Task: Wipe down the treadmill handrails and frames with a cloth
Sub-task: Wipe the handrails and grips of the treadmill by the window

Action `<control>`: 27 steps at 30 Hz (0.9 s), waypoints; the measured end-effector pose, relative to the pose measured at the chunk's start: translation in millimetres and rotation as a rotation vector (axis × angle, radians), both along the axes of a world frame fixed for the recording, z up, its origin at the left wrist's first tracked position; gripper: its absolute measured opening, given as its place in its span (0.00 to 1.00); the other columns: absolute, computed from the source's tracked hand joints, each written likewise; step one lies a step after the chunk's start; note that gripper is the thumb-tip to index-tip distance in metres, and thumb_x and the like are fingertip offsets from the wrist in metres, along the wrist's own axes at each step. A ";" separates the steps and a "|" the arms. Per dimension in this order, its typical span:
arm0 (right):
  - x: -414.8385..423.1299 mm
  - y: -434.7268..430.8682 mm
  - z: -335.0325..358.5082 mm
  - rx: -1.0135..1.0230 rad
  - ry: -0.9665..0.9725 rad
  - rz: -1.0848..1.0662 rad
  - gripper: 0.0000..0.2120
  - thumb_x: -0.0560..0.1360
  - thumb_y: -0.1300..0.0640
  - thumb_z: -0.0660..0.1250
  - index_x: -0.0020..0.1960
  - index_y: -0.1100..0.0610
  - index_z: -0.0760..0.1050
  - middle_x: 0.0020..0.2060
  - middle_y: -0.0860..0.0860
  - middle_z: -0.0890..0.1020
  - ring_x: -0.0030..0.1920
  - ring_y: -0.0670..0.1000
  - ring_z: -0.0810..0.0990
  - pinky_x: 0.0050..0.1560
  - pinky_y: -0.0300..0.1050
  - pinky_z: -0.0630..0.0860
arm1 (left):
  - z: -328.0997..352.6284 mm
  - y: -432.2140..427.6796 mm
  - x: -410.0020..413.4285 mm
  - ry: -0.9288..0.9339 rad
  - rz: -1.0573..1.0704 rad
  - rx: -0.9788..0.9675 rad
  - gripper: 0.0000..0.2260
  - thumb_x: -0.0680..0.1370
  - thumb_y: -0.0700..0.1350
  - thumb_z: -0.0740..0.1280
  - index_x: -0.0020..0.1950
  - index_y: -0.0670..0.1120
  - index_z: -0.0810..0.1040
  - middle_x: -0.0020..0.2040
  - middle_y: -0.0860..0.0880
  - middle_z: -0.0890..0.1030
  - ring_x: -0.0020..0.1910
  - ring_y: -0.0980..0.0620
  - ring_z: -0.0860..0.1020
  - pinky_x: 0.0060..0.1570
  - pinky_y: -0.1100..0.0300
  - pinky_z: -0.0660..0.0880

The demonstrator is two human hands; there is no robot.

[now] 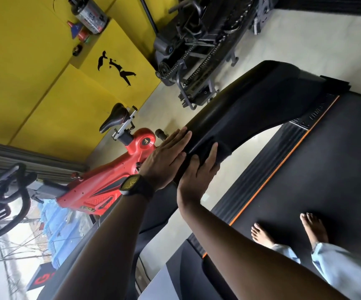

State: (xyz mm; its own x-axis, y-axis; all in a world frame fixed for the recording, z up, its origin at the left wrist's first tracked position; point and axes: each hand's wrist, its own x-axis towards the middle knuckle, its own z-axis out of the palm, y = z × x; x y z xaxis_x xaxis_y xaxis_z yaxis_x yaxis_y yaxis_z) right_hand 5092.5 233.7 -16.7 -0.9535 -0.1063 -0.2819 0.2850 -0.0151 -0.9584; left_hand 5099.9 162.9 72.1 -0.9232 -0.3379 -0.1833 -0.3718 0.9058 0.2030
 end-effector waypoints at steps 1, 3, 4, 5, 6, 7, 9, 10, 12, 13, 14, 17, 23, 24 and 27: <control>-3.3 0.5 -1.4 -0.004 0.067 0.017 0.24 0.83 0.49 0.55 0.77 0.55 0.66 0.78 0.58 0.63 0.74 0.59 0.65 0.71 0.49 0.68 | -0.1 0.1 0.3 0.001 0.012 0.007 0.23 0.85 0.47 0.54 0.81 0.53 0.54 0.78 0.60 0.50 0.77 0.63 0.45 0.72 0.72 0.40; -10.4 -2.0 0.0 -0.033 0.069 -0.006 0.27 0.82 0.47 0.57 0.80 0.52 0.61 0.77 0.59 0.64 0.73 0.59 0.66 0.70 0.52 0.70 | 0.1 0.0 1.1 -0.006 0.015 0.002 0.23 0.85 0.46 0.54 0.81 0.53 0.54 0.78 0.60 0.50 0.78 0.62 0.45 0.71 0.73 0.39; -9.9 -5.7 0.3 -0.028 -0.013 -0.031 0.28 0.82 0.47 0.56 0.80 0.51 0.61 0.77 0.58 0.63 0.72 0.58 0.66 0.69 0.55 0.72 | 0.0 0.0 1.6 -0.007 0.004 -0.004 0.23 0.85 0.46 0.54 0.81 0.53 0.54 0.78 0.60 0.49 0.78 0.62 0.46 0.70 0.74 0.39; -6.7 -9.9 0.3 -0.005 -0.109 -0.038 0.27 0.82 0.46 0.55 0.80 0.51 0.60 0.78 0.57 0.62 0.72 0.57 0.65 0.68 0.58 0.73 | 0.0 0.0 2.0 -0.002 -0.003 -0.007 0.24 0.85 0.47 0.54 0.81 0.53 0.54 0.78 0.60 0.49 0.78 0.61 0.46 0.70 0.75 0.38; -2.3 -11.8 -1.0 0.022 -0.189 -0.019 0.27 0.83 0.47 0.54 0.80 0.52 0.60 0.79 0.56 0.61 0.72 0.56 0.64 0.69 0.59 0.72 | 0.1 -0.1 2.5 -0.001 -0.007 -0.006 0.24 0.85 0.47 0.54 0.81 0.52 0.54 0.78 0.59 0.50 0.78 0.61 0.45 0.70 0.75 0.38; 3.2 -11.0 -0.7 0.034 -0.199 0.000 0.26 0.84 0.47 0.53 0.80 0.54 0.61 0.80 0.56 0.60 0.73 0.57 0.63 0.71 0.56 0.70 | 0.4 0.0 3.2 -0.003 -0.010 -0.003 0.24 0.85 0.46 0.55 0.81 0.52 0.54 0.78 0.59 0.50 0.78 0.62 0.44 0.70 0.74 0.38; 14.3 -5.0 -8.2 0.057 0.009 0.052 0.25 0.85 0.49 0.53 0.78 0.59 0.65 0.81 0.55 0.58 0.76 0.56 0.61 0.76 0.40 0.60 | 2.4 -0.4 4.7 -0.007 -0.008 0.009 0.24 0.85 0.45 0.56 0.81 0.52 0.54 0.78 0.59 0.49 0.76 0.65 0.42 0.70 0.74 0.37; 14.9 -2.6 -12.0 0.058 0.094 0.074 0.26 0.85 0.48 0.52 0.77 0.60 0.66 0.81 0.55 0.57 0.77 0.54 0.59 0.75 0.34 0.57 | 2.9 -0.6 4.3 -0.002 -0.008 0.020 0.25 0.85 0.45 0.56 0.81 0.53 0.54 0.78 0.60 0.49 0.76 0.66 0.42 0.70 0.74 0.37; 11.1 1.1 -14.9 -0.019 0.061 0.079 0.27 0.84 0.46 0.52 0.79 0.58 0.63 0.80 0.55 0.58 0.77 0.52 0.60 0.74 0.41 0.66 | 1.7 -0.6 3.1 0.021 -0.013 0.025 0.24 0.84 0.45 0.56 0.80 0.52 0.54 0.78 0.59 0.50 0.77 0.64 0.44 0.71 0.73 0.38; 10.0 2.7 -14.4 -0.047 0.064 0.053 0.27 0.83 0.45 0.53 0.80 0.54 0.60 0.80 0.57 0.59 0.76 0.55 0.62 0.73 0.48 0.70 | 0.9 0.3 3.2 0.026 -0.012 0.014 0.24 0.84 0.45 0.56 0.80 0.52 0.55 0.78 0.59 0.50 0.77 0.63 0.45 0.71 0.73 0.38; 9.2 4.4 -11.4 -0.056 0.088 0.019 0.27 0.83 0.46 0.54 0.81 0.49 0.57 0.79 0.58 0.59 0.76 0.57 0.63 0.71 0.54 0.73 | -0.2 1.5 3.3 0.028 -0.005 -0.002 0.24 0.84 0.45 0.56 0.80 0.52 0.55 0.78 0.58 0.51 0.77 0.63 0.45 0.71 0.73 0.38; 9.5 9.7 -2.2 -0.064 0.238 0.018 0.28 0.83 0.47 0.57 0.81 0.45 0.55 0.79 0.58 0.59 0.76 0.57 0.64 0.70 0.59 0.73 | -1.6 2.1 3.6 0.008 0.005 -0.024 0.24 0.84 0.47 0.54 0.81 0.53 0.54 0.79 0.57 0.51 0.79 0.60 0.46 0.72 0.70 0.40; 20.2 4.3 0.5 -0.050 -0.142 0.023 0.30 0.80 0.44 0.55 0.81 0.44 0.54 0.78 0.55 0.61 0.73 0.59 0.67 0.68 0.65 0.72 | -1.8 2.2 3.5 -0.004 0.013 -0.022 0.24 0.84 0.50 0.52 0.81 0.54 0.53 0.80 0.58 0.51 0.79 0.61 0.45 0.72 0.69 0.40; 24.6 6.0 6.0 -0.059 -0.056 0.024 0.29 0.82 0.45 0.55 0.82 0.46 0.55 0.79 0.55 0.61 0.74 0.59 0.66 0.69 0.64 0.72 | -1.8 2.5 4.0 -0.004 0.014 -0.022 0.25 0.83 0.50 0.52 0.81 0.54 0.54 0.80 0.58 0.51 0.79 0.61 0.45 0.73 0.69 0.41; 22.2 5.4 3.2 -0.048 0.204 0.046 0.27 0.83 0.48 0.56 0.81 0.52 0.58 0.78 0.58 0.61 0.75 0.59 0.64 0.72 0.59 0.70 | -2.2 0.9 9.7 -0.012 0.015 -0.029 0.25 0.83 0.50 0.51 0.81 0.54 0.54 0.80 0.57 0.52 0.79 0.60 0.46 0.75 0.64 0.44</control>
State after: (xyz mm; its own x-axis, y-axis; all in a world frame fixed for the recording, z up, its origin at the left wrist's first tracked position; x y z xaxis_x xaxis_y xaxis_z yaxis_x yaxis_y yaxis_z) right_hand 5114.7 239.1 -13.5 -0.9841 -0.1596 -0.0774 0.0869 -0.0538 -0.9948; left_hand 5109.5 163.8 69.9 -0.9157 -0.3572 -0.1839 -0.3879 0.9054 0.1725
